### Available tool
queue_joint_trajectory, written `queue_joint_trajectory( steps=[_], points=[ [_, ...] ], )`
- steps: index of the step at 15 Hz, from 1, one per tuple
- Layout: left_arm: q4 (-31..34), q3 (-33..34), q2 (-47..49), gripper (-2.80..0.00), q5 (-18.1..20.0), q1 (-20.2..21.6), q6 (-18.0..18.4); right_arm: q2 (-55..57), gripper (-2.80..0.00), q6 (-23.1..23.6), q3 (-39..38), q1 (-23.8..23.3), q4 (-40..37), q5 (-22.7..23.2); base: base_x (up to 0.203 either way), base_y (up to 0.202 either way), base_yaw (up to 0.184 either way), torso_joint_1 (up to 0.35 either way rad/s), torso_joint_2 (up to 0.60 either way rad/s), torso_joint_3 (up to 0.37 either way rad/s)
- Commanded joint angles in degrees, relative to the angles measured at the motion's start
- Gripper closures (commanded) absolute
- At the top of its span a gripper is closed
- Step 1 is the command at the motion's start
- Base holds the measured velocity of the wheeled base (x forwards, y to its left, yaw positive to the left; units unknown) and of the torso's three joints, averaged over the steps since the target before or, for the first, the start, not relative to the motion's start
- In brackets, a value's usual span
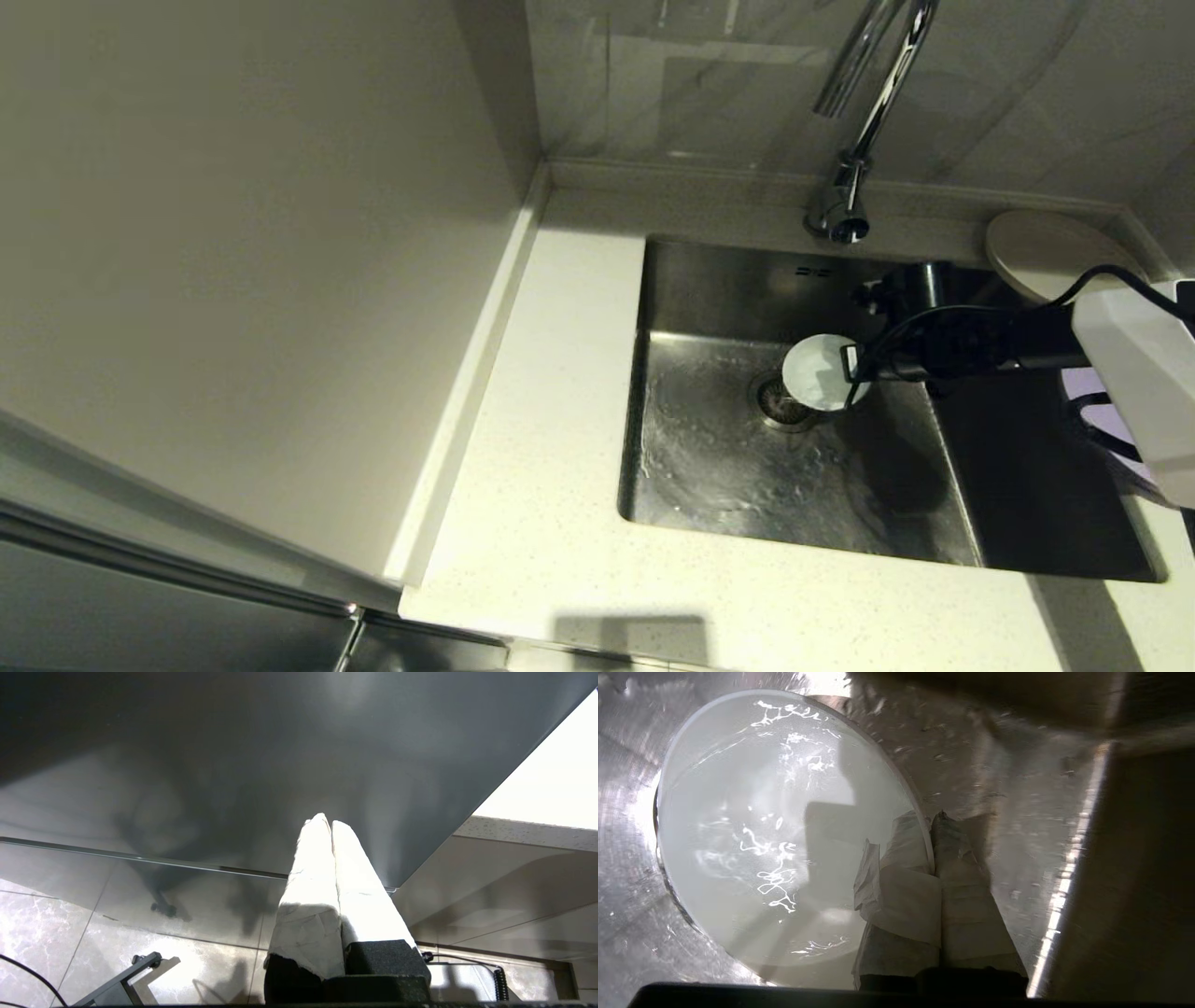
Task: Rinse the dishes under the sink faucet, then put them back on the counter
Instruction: Put a bowl back to the table from the sink
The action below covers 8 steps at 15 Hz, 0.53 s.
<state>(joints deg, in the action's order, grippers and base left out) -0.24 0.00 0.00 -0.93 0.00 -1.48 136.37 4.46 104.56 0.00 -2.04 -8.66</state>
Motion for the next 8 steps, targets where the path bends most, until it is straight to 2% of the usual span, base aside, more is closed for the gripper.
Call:
queue_joint_trajectory(
  steps=[1, 4, 8],
  points=[
    [-0.02, 0.0, -0.18, 0.0, -0.04, 0.0, -0.02, -3.39, 0.0, 0.1, -1.52, -1.13, 0.13, -0.06, 0.0, 0.0, 0.0, 0.0, 0.0, 0.0],
    [-0.02, 0.0, -0.24, 0.0, -0.04, 0.0, -0.02, -7.76, 0.0, 1.66, -5.42, -3.42, 3.88, -0.08, 0.0, 0.0, 0.0, 0.0, 0.0, 0.0],
    [-0.02, 0.0, -0.18, 0.0, -0.04, 0.0, 0.06, -13.71, 0.0, 8.38, -17.98, -7.12, 21.44, 1.37, 0.0, 0.0, 0.0, 0.0, 0.0, 0.0]
  ],
)
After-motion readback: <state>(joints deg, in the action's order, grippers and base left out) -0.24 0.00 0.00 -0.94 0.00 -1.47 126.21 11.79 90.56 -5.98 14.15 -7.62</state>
